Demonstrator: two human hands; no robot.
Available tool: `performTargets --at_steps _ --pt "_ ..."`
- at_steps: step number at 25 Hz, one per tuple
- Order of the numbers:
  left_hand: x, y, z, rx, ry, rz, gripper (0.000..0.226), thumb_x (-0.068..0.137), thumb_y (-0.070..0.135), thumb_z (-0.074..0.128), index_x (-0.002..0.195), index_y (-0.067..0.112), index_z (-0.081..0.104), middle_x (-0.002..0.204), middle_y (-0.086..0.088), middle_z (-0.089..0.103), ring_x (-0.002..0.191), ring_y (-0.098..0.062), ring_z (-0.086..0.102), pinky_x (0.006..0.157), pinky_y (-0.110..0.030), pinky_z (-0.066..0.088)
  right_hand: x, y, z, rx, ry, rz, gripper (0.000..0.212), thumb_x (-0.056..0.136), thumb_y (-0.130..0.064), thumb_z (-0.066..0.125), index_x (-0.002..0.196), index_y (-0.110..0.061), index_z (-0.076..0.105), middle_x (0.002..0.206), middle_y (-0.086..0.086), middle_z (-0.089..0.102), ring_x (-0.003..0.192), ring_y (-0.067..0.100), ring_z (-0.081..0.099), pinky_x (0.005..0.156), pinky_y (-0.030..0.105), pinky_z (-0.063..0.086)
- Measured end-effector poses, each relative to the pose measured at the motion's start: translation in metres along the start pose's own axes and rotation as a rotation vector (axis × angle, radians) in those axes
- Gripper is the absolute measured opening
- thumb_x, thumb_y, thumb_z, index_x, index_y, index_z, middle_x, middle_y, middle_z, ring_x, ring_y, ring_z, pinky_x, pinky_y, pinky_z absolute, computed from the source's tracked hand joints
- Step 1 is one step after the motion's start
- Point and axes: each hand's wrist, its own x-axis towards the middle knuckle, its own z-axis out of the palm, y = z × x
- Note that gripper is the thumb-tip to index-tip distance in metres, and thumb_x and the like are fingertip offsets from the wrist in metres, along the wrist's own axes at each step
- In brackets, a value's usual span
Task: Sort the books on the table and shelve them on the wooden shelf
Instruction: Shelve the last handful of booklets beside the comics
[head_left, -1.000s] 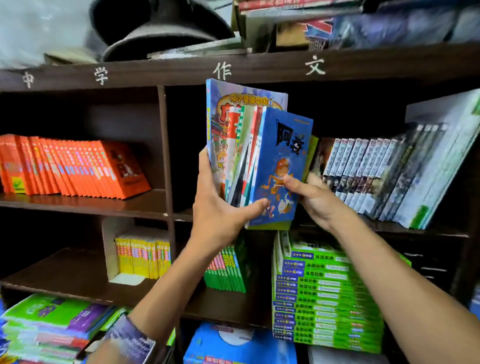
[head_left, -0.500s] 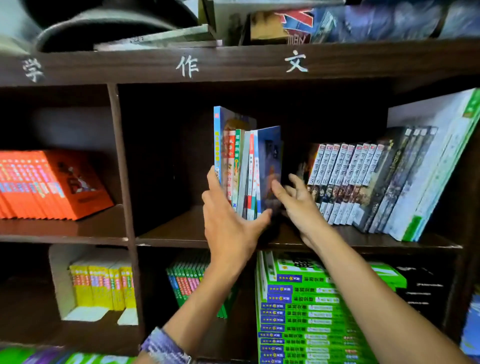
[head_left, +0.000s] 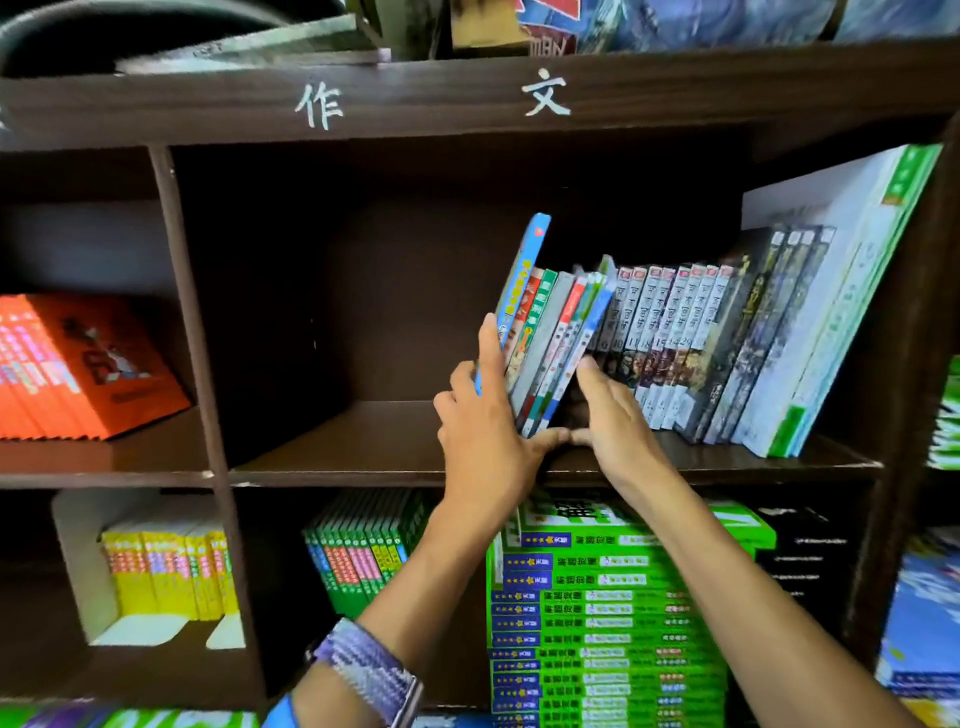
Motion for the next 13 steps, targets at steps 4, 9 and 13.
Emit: performTargets --at_steps 4,9,13 --pt "0.002 -0.003 -0.003 -0.006 -0.008 -0.018 0.132 0.065 0.054 0.085 0.153 0.042 -0.013 0.144 0.0 0.047 0.12 -0.032 0.057 0.096 -0.049 0.049 -0.004 -0.002 -0.007 -0.099 -0.094 -0.088 0.044 0.077 -0.08 0.042 0.102 -0.053 0.066 0.097 -0.037 0.066 0.099 -0.003 0.065 0.084 0.039 0.059" --pt "0.006 0.004 0.002 0.111 -0.003 0.003 0.119 0.075 0.059 0.074 0.153 0.041 -0.013 0.142 -0.001 0.05 0.114 -0.036 0.062 0.09 -0.049 0.052 0.004 -0.004 0.002 -0.333 0.268 -0.246 0.058 0.096 -0.047 0.058 0.054 -0.009 0.049 0.055 0.019 0.059 0.059 0.04 0.067 0.059 0.059 0.055" --pt "0.015 -0.019 -0.011 0.052 -0.126 0.003 0.103 0.077 0.049 0.077 0.153 0.048 0.006 0.136 0.009 0.062 0.118 -0.026 0.063 0.094 -0.039 0.048 0.015 -0.011 0.0 -0.561 0.348 -0.198 0.055 0.098 -0.044 0.057 0.057 -0.008 0.055 0.059 0.012 0.066 0.062 0.034 0.066 0.059 0.044 0.054"
